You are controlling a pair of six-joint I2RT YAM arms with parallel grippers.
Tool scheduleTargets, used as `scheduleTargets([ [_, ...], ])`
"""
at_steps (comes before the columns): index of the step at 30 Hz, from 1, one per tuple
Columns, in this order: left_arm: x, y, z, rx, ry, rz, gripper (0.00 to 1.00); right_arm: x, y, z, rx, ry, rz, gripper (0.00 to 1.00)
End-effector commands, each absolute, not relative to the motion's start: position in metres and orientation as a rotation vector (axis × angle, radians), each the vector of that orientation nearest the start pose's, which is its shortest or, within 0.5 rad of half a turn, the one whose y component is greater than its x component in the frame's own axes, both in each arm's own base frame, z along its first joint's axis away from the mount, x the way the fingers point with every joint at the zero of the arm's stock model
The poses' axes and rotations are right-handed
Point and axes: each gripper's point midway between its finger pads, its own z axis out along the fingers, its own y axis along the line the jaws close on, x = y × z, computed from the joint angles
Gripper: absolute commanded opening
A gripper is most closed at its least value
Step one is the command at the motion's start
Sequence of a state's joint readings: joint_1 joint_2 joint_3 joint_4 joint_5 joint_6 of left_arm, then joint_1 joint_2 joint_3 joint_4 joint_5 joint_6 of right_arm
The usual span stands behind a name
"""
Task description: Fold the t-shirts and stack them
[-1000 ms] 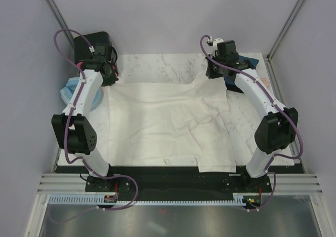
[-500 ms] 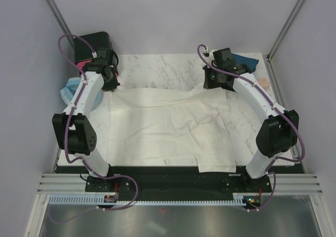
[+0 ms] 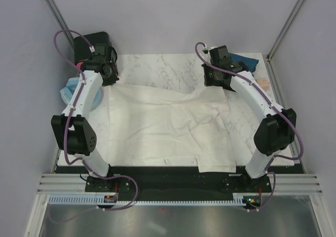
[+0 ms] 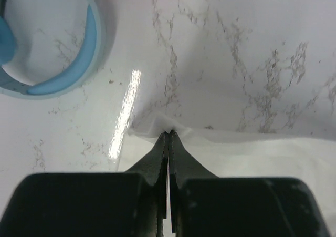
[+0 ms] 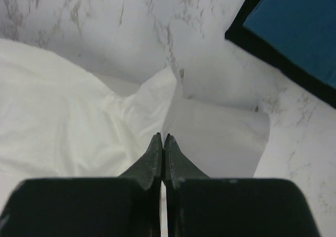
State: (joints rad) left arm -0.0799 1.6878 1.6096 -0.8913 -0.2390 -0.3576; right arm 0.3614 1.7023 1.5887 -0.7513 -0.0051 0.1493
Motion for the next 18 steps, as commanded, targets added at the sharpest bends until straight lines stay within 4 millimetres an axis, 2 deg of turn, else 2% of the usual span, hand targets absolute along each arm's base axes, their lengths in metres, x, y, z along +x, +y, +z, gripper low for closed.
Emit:
scheduleTargets([
  [1, 0.456, 0.008, 0.221, -0.479, 2.305, 0.173, 0.02, 0.466, 0.146, 0.226, -0.187, 2.282, 0.074, 0.0],
  [3, 0.467, 0.01, 0.212, -0.488, 2.311, 0.193, 0.02, 0.486, 0.142, 0.229, -0.182, 2.265, 0.042, 0.0],
  [4, 0.475, 0.01, 0.219, -0.486, 2.289, 0.185, 0.02, 0.493, 0.14, 0.229, -0.177, 2.26, 0.032, 0.0],
  [6, 0.491, 0.011, 0.214, -0.472, 2.291, 0.197, 0.02, 0.511, 0.136, 0.228, -0.155, 2.253, 0.022, 0.0],
  [12, 0.521, 0.018, 0.204, -0.502, 2.307, 0.218, 0.02, 0.549, 0.133, 0.222, -0.125, 2.231, 0.033, 0.0],
  [16, 0.527, 0.029, 0.211, -0.53, 2.283, 0.239, 0.02, 0.559, 0.131, 0.222, -0.117, 2.22, 0.036, 0.0],
  [18, 0.525, 0.036, 0.209, -0.555, 2.284, 0.255, 0.02, 0.561, 0.121, 0.22, -0.096, 2.221, 0.018, 0.0],
])
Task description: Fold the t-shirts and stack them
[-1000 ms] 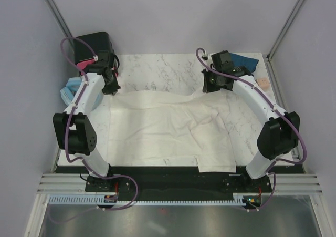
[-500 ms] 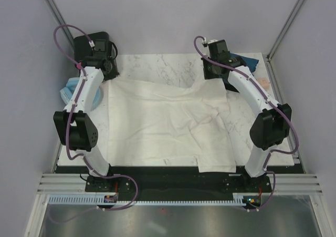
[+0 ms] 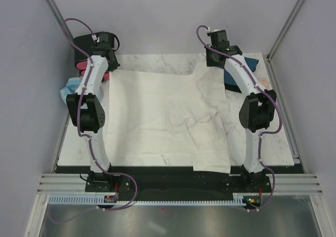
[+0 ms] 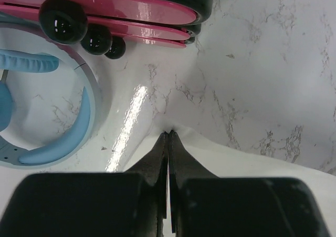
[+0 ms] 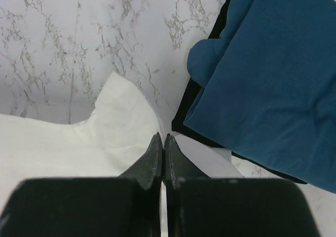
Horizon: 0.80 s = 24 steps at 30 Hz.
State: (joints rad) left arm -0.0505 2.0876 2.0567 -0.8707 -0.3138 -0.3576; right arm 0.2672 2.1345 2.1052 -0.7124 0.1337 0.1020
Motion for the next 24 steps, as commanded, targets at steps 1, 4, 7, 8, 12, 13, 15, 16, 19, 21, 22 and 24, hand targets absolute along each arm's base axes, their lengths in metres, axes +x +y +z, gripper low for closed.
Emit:
scheduleTargets([
  [1, 0.524, 0.039, 0.209, -0.562, 2.281, 0.256, 0.02, 0.563, 0.118, 0.22, -0.09, 2.218, 0.015, 0.0],
  [4, 0.52, 0.043, 0.204, -0.565, 2.296, 0.262, 0.02, 0.565, 0.11, 0.221, -0.07, 2.214, 0.02, 0.0],
  [7, 0.518, 0.04, 0.202, -0.553, 2.303, 0.238, 0.02, 0.566, 0.109, 0.228, -0.072, 2.198, 0.042, 0.0],
  [8, 0.519, 0.037, 0.201, -0.542, 2.31, 0.216, 0.02, 0.566, 0.11, 0.234, -0.072, 2.183, 0.049, 0.0],
  [12, 0.519, 0.034, 0.206, -0.525, 2.304, 0.191, 0.02, 0.565, 0.12, 0.254, -0.106, 2.135, 0.118, 0.0],
  [13, 0.517, 0.032, 0.211, -0.518, 2.299, 0.176, 0.02, 0.562, 0.122, 0.26, -0.117, 2.127, 0.134, 0.0],
  [15, 0.512, 0.032, 0.21, -0.51, 2.308, 0.173, 0.02, 0.556, 0.124, 0.263, -0.134, 2.134, 0.142, 0.0],
  [16, 0.511, 0.029, 0.211, -0.502, 2.307, 0.157, 0.02, 0.55, 0.126, 0.264, -0.152, 2.136, 0.144, 0.0],
  [19, 0.5, 0.026, 0.203, -0.483, 2.34, 0.145, 0.02, 0.536, 0.131, 0.268, -0.195, 2.137, 0.165, 0.0],
  [21, 0.493, 0.025, 0.207, -0.476, 2.338, 0.141, 0.02, 0.522, 0.137, 0.271, -0.237, 2.141, 0.198, 0.0],
  [22, 0.488, 0.024, 0.203, -0.476, 2.351, 0.138, 0.02, 0.516, 0.142, 0.272, -0.254, 2.139, 0.208, 0.0],
  [24, 0.48, 0.021, 0.211, -0.47, 2.343, 0.112, 0.02, 0.502, 0.146, 0.272, -0.283, 2.146, 0.224, 0.0],
])
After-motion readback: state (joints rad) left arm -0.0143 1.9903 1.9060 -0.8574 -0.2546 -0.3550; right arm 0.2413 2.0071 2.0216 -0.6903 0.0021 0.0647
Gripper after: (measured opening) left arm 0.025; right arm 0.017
